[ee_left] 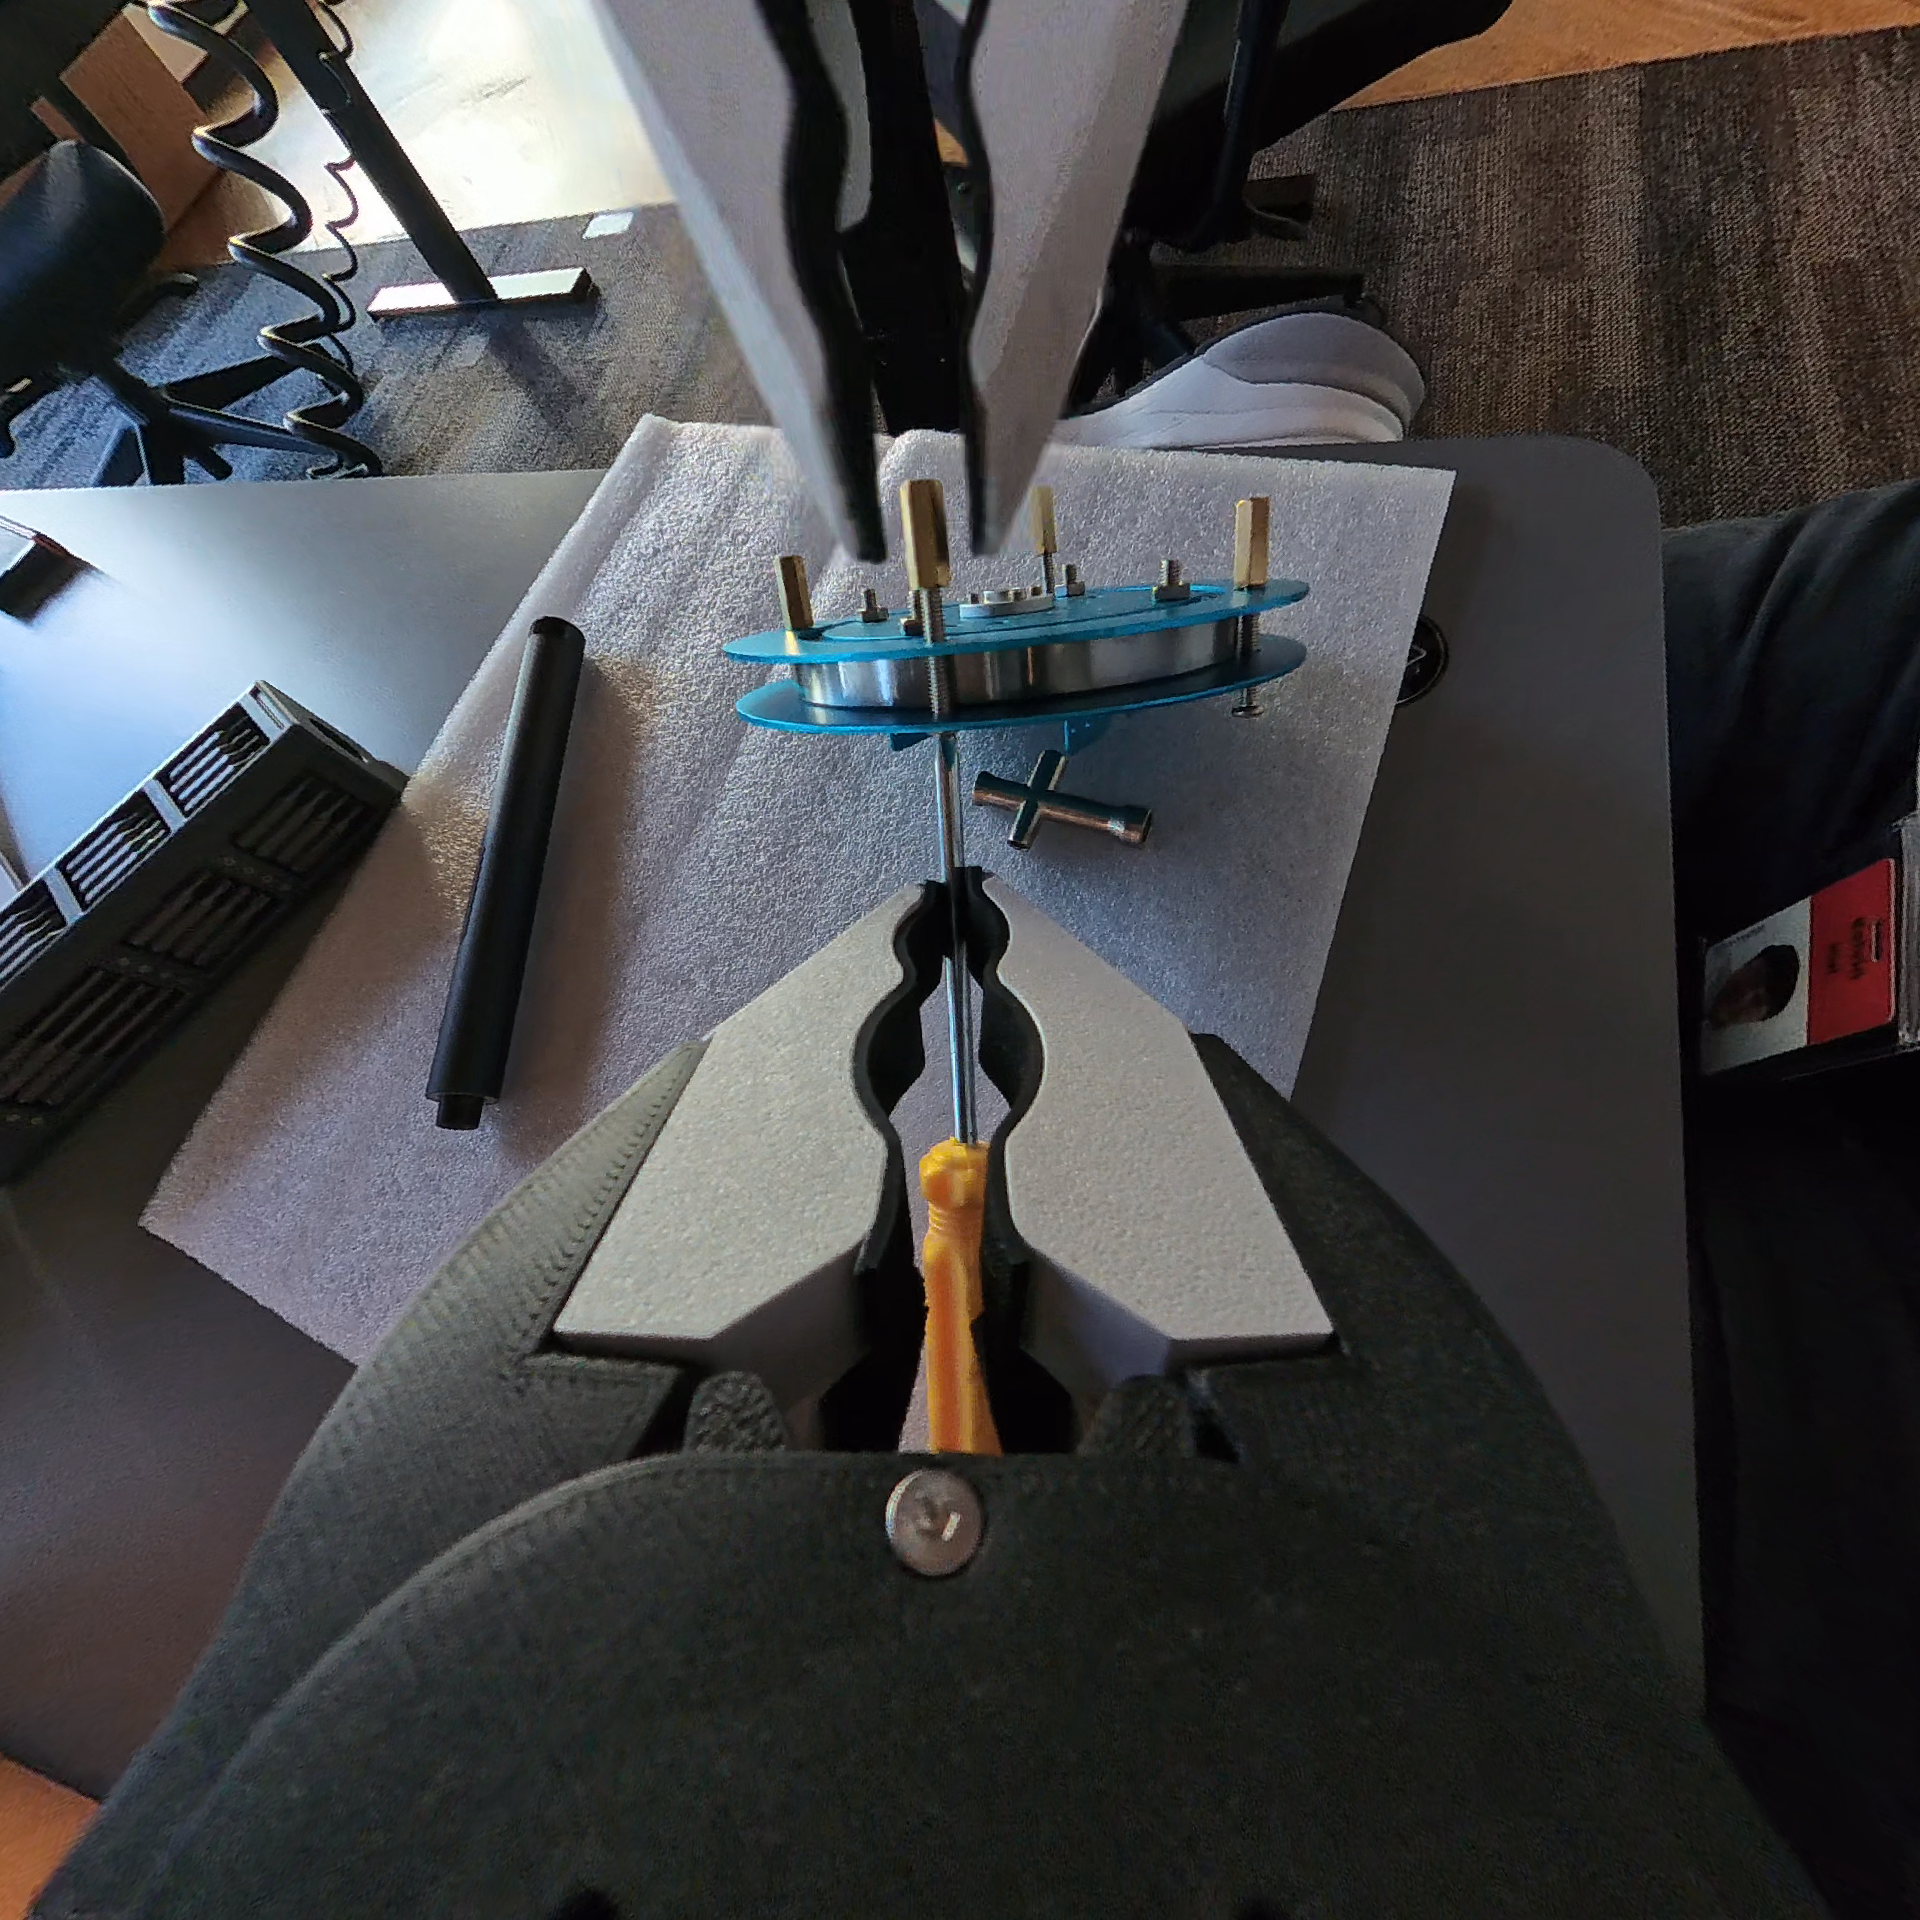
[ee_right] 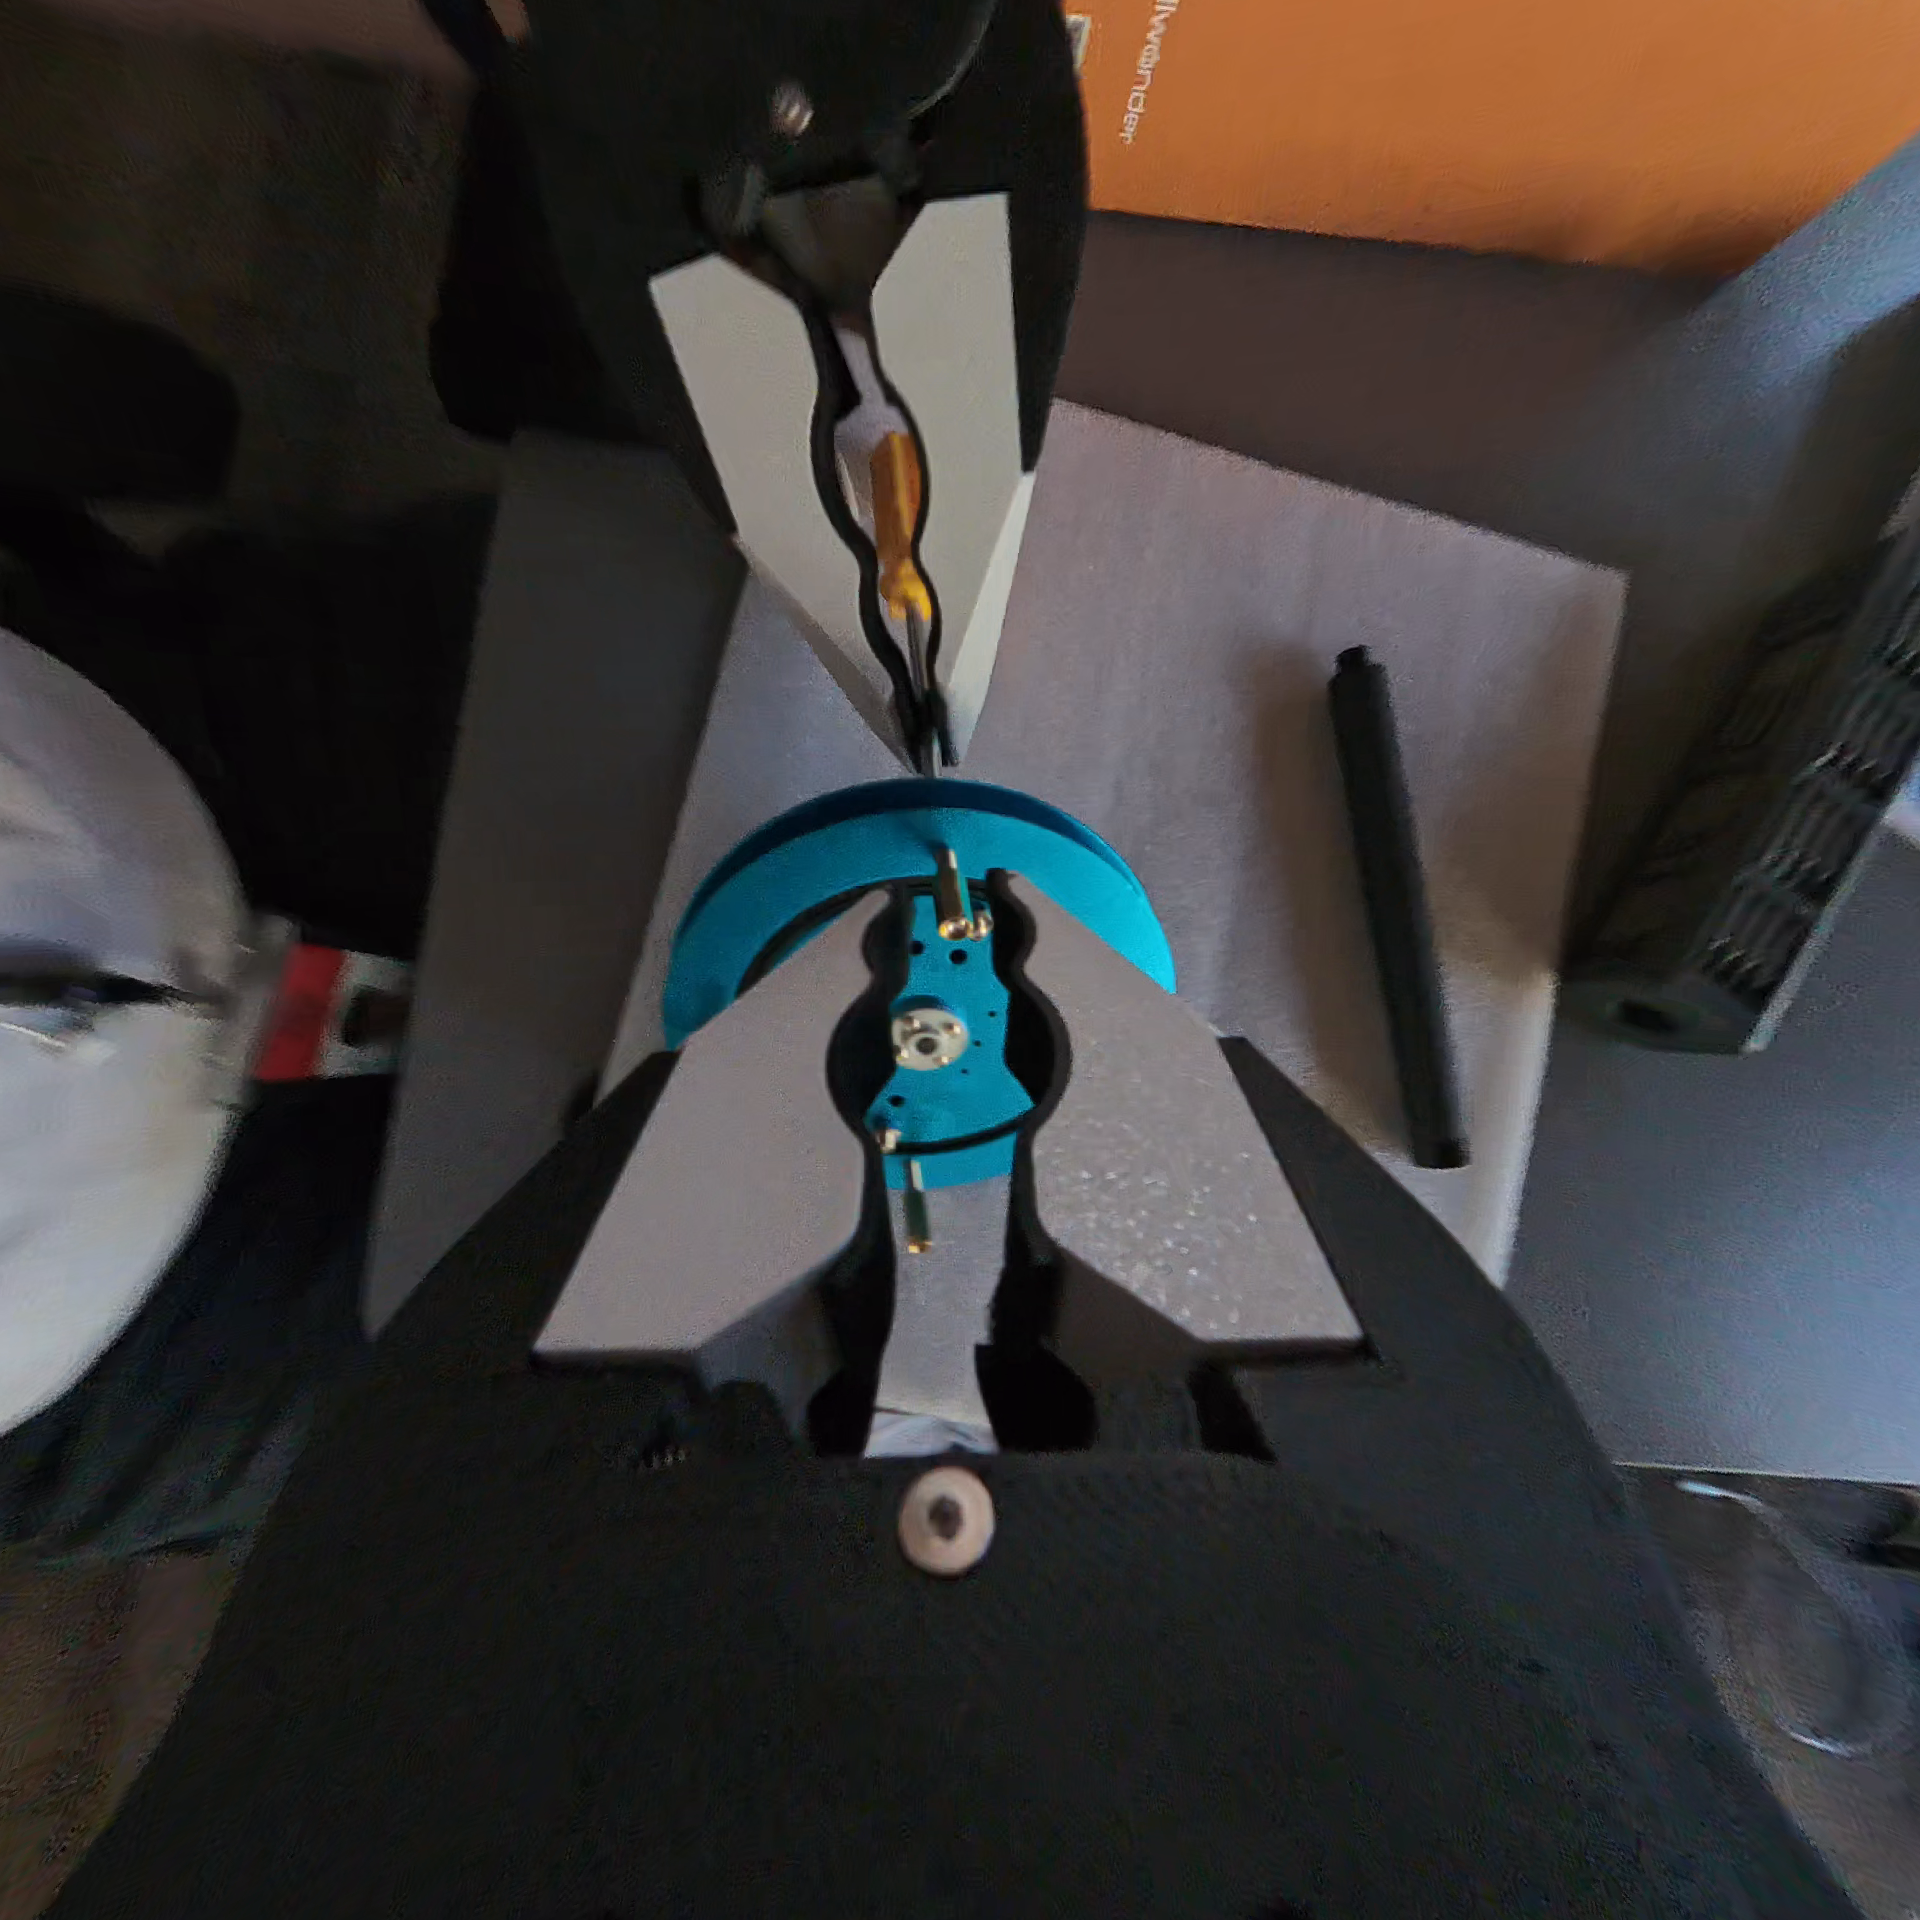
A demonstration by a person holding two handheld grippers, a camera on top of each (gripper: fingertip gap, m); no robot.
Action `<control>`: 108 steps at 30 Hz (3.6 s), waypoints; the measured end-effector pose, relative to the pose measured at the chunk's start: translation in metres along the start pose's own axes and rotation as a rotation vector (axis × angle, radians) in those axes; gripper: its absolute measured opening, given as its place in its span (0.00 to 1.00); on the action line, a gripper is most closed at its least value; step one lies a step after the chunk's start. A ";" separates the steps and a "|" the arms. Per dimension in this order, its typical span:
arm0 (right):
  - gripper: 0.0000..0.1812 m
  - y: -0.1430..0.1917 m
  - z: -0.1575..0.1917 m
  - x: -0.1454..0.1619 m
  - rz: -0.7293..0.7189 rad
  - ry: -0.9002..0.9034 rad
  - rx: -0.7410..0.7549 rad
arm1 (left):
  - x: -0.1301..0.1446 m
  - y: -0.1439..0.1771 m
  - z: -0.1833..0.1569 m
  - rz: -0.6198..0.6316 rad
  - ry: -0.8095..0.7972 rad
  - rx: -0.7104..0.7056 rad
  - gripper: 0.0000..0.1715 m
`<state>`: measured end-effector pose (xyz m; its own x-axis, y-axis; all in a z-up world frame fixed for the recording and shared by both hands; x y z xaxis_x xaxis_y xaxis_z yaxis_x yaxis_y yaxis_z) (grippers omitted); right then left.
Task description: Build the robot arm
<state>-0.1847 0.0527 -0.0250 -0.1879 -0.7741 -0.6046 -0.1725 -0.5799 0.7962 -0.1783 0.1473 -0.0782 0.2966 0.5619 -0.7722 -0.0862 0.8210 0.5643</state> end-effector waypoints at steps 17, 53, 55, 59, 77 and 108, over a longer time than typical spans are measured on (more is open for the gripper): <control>0.14 -0.002 -0.008 0.003 -0.027 -0.381 -0.168 | 0.000 -0.001 -0.001 0.004 -0.006 0.000 0.01; 0.03 -0.004 -0.009 0.009 0.046 -0.812 -0.307 | 0.000 -0.001 -0.003 0.001 -0.021 -0.003 0.01; 0.03 -0.006 -0.013 0.014 0.014 -1.031 -0.423 | -0.001 -0.002 -0.003 0.006 -0.029 -0.009 0.01; 0.06 -0.005 -0.011 0.010 -0.020 -0.723 -0.382 | 0.000 -0.002 -0.001 0.004 -0.022 -0.008 0.01; 0.07 -0.002 0.005 -0.002 0.111 0.209 0.058 | 0.000 -0.003 -0.001 -0.010 -0.005 -0.009 0.01; 0.05 0.001 -0.006 0.011 0.053 -0.477 -0.208 | 0.000 -0.004 -0.001 -0.036 0.029 -0.007 0.01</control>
<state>-0.1812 0.0419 -0.0307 -0.6194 -0.6300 -0.4685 0.0360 -0.6189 0.7846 -0.1788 0.1439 -0.0805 0.2720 0.5343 -0.8003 -0.0824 0.8416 0.5338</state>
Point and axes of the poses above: each gripper's, where its closed fingertips meet, y back along the fingers, x out of its underside, z = x × y across the jaws, the point moved 5 cm from there along y, back along the fingers, and after that the axes turned 6 degrees about -y, right-handed, at the moved point
